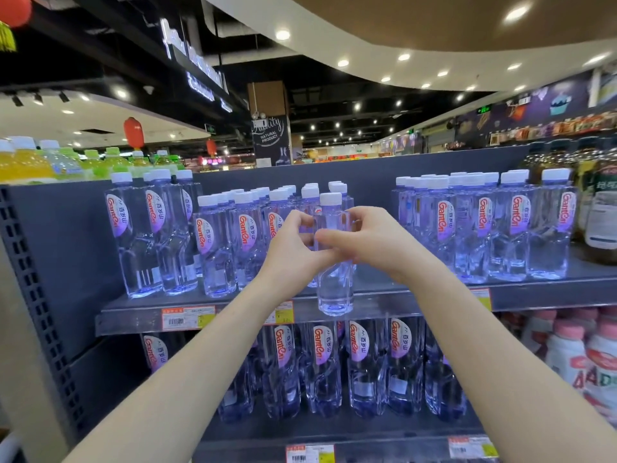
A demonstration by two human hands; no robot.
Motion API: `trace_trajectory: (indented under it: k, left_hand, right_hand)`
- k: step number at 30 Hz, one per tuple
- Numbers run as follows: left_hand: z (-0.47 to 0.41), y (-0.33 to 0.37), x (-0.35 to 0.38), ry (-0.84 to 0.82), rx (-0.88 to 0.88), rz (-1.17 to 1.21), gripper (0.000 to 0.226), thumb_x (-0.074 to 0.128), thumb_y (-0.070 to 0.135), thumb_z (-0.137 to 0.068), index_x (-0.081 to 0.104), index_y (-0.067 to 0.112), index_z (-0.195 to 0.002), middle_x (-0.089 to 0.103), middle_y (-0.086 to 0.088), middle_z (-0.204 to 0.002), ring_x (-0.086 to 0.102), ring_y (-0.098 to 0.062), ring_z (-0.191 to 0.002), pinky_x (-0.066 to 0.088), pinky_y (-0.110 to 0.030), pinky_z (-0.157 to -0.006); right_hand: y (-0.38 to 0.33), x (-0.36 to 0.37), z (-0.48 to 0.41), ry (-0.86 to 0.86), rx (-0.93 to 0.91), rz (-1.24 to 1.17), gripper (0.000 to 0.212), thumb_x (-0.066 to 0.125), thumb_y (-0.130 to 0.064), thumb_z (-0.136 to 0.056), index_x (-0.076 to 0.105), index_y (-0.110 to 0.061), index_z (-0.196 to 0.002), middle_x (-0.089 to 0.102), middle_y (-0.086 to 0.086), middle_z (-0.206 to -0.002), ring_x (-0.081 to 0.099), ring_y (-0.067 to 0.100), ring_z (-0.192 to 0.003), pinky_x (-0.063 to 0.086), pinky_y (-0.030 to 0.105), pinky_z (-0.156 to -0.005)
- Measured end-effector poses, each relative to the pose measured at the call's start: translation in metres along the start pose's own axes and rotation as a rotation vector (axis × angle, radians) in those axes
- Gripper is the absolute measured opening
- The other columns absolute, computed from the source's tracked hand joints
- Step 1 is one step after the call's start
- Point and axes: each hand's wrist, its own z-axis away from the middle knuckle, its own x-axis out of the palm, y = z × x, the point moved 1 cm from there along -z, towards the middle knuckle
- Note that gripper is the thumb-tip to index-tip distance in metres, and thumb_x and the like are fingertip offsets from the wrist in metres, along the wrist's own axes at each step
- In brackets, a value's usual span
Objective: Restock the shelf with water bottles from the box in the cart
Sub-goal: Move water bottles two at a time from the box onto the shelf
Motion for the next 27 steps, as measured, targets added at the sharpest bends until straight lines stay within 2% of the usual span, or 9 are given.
trace_trajectory:
  k: [2, 4, 6, 8, 10, 16, 20, 23, 27]
  left_hand:
    - [0.002, 0.005, 0.000, 0.022, 0.026, -0.058, 0.067, 0.090, 0.048, -0.072, 0.046, 0.029, -0.119, 0.078, 0.002, -0.099, 0.074, -0.018, -0.092, 0.059, -0.036, -0.081]
    - [0.007, 0.011, -0.005, 0.016, 0.065, -0.241, 0.082, 0.083, 0.064, -0.075, 0.044, 0.033, -0.140, 0.073, 0.005, -0.113, 0.071, -0.014, -0.101, 0.057, -0.035, -0.086]
    - [0.014, 0.015, -0.010, -0.006, 0.131, -0.543, 0.090, 0.070, 0.073, -0.082, 0.033, 0.036, -0.155, 0.068, 0.007, -0.125, 0.066, -0.016, -0.113, 0.057, -0.042, -0.092]
    - [0.022, 0.021, -0.014, 0.003, 0.219, -0.829, 0.084, 0.060, 0.072, -0.089, 0.029, 0.034, -0.158, 0.064, 0.006, -0.135, 0.063, -0.020, -0.122, 0.056, -0.044, -0.093]
    - [0.024, 0.023, -0.015, 0.024, 0.286, -0.971, 0.080, 0.055, 0.069, -0.093, 0.030, 0.030, -0.158, 0.061, 0.005, -0.138, 0.061, -0.021, -0.124, 0.056, -0.042, -0.089]
    - [0.025, 0.018, -0.015, 0.052, 0.259, -1.037, 0.077, 0.048, 0.068, -0.097, 0.033, 0.023, -0.157, 0.057, 0.001, -0.142, 0.055, -0.023, -0.130, 0.051, -0.040, -0.093]
    - [0.029, 0.012, -0.016, 0.051, 0.250, -1.039, 0.075, 0.048, 0.066, -0.097, 0.035, 0.022, -0.156, 0.056, -0.001, -0.145, 0.053, -0.024, -0.132, 0.047, -0.040, -0.100]
    - [0.031, 0.008, -0.016, 0.028, 0.232, -1.044, 0.069, 0.048, 0.064, -0.099, 0.037, 0.023, -0.154, 0.059, -0.001, -0.140, 0.056, -0.024, -0.126, 0.049, -0.040, -0.098]
    - [0.034, 0.001, -0.015, -0.004, 0.200, -1.012, 0.066, 0.047, 0.059, -0.101, 0.034, 0.024, -0.155, 0.060, -0.002, -0.139, 0.057, -0.025, -0.124, 0.050, -0.042, -0.097]
  right_hand:
    - [-0.001, 0.001, -0.001, 0.100, -0.004, -0.007, 0.045, 0.086, -0.035, -0.078, 0.069, -0.004, -0.105, 0.063, -0.001, -0.071, 0.060, 0.008, -0.058, 0.057, 0.028, -0.058]
    - [0.002, -0.002, -0.004, 0.123, 0.009, -0.070, 0.044, 0.088, -0.032, -0.077, 0.068, -0.002, -0.102, 0.058, 0.002, -0.073, 0.059, 0.014, -0.062, 0.064, 0.045, -0.071]
    - [0.002, -0.009, -0.006, 0.144, -0.015, -0.078, 0.036, 0.088, -0.038, -0.072, 0.072, -0.013, -0.091, 0.059, 0.004, -0.075, 0.061, 0.018, -0.067, 0.060, 0.059, -0.078]
    - [0.001, -0.016, -0.010, 0.162, -0.038, -0.040, 0.027, 0.088, -0.042, -0.072, 0.076, -0.023, -0.087, 0.064, 0.004, -0.074, 0.062, 0.016, -0.068, 0.060, 0.056, -0.078]
    - [-0.006, -0.018, -0.012, 0.158, -0.053, -0.025, 0.026, 0.089, -0.043, -0.072, 0.079, -0.027, -0.090, 0.071, 0.005, -0.076, 0.064, 0.014, -0.069, 0.061, 0.052, -0.078]
    - [-0.006, -0.014, -0.031, 0.208, -0.028, 0.056, 0.055, 0.084, -0.060, -0.055, 0.078, -0.021, -0.093, 0.074, 0.018, -0.094, 0.073, 0.032, -0.087, 0.061, 0.055, -0.077]
    - [0.004, -0.012, -0.035, 0.256, 0.022, 0.051, 0.064, 0.088, -0.044, -0.072, 0.068, 0.003, -0.111, 0.059, 0.021, -0.081, 0.050, 0.022, -0.071, 0.053, 0.046, -0.067]
    - [0.015, -0.009, -0.040, 0.265, 0.049, 0.067, 0.052, 0.087, -0.039, -0.078, 0.069, 0.002, -0.104, 0.052, 0.005, -0.073, 0.047, 0.018, -0.069, 0.042, 0.034, -0.061]
    - [0.023, -0.004, -0.040, 0.288, 0.050, 0.159, 0.043, 0.083, -0.042, -0.080, 0.072, -0.007, -0.103, 0.056, -0.001, -0.074, 0.051, 0.016, -0.067, 0.040, 0.029, -0.057]
